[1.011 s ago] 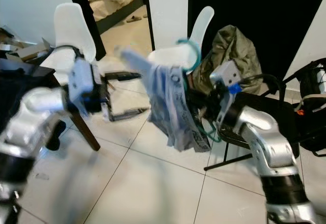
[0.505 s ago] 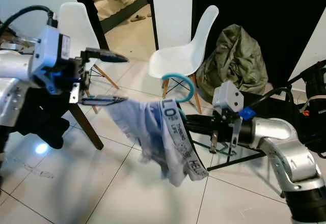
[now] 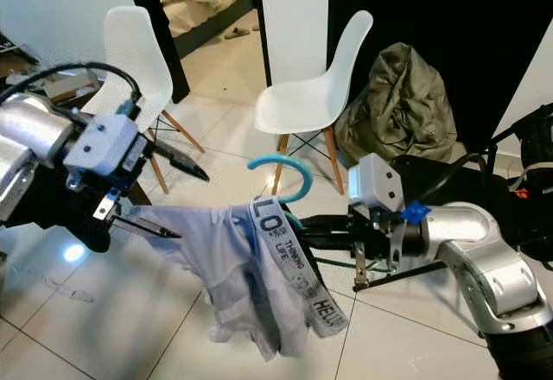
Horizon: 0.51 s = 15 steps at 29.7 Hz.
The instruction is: Hang hanger
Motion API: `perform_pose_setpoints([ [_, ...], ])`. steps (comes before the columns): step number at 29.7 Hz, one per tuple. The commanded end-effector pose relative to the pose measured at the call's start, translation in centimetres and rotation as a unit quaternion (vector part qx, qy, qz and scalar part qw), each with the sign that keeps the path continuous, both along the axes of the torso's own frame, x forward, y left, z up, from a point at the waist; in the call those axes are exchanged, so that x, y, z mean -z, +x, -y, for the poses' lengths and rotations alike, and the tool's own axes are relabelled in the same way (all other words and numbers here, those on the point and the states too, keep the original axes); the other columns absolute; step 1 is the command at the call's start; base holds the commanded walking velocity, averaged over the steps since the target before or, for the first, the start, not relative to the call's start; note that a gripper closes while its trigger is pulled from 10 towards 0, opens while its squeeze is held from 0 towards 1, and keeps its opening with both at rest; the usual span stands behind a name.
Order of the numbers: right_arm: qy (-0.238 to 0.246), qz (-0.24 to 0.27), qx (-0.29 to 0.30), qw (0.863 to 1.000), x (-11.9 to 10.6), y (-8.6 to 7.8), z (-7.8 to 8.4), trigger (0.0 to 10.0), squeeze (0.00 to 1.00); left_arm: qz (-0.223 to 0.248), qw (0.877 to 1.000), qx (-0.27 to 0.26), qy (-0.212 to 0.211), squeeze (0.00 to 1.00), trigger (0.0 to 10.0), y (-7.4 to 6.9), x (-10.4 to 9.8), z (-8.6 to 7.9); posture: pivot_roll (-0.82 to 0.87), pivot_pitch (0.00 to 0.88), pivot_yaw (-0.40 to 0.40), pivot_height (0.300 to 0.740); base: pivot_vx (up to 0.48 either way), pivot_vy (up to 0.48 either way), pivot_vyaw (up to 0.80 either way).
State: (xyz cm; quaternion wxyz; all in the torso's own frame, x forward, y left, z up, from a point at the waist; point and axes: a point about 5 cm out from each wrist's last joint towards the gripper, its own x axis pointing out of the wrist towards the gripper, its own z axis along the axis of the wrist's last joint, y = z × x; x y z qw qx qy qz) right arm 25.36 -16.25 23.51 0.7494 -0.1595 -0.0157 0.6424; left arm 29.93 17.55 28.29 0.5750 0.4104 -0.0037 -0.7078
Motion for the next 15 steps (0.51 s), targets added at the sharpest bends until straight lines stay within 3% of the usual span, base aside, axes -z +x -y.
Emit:
perform_pose_setpoints([
  [1, 0.0, 0.007, -0.022, 1.0, -0.4, -0.42, -0.79, 0.0, 0.0, -0.019, 0.999, -0.004, 0.037, 0.0, 0.0, -0.32, 0.72, -0.88, -0.04, 0.061, 0.086, 0.74, 0.0, 0.0, 0.0],
  [8, 0.003, 0.008, -0.024, 1.0, -0.46, -0.34, -1.0, 0.0, 0.0, -0.041, 0.997, -0.001, 0.06, 0.0, 0.0, -0.6, 1.57, -1.18, -0.03, 0.064, 0.084, 0.74, 0.0, 0.0, 0.0],
  [15, 0.006, 0.012, -0.013, 1.0, -0.33, 0.02, -1.22, 0.0, 0.0, -0.025, 0.998, -0.008, 0.049, 0.0, 0.0, 0.08, 1.19, -1.35, -0.04, 0.065, 0.081, 0.74, 0.0, 0.0, 0.0],
])
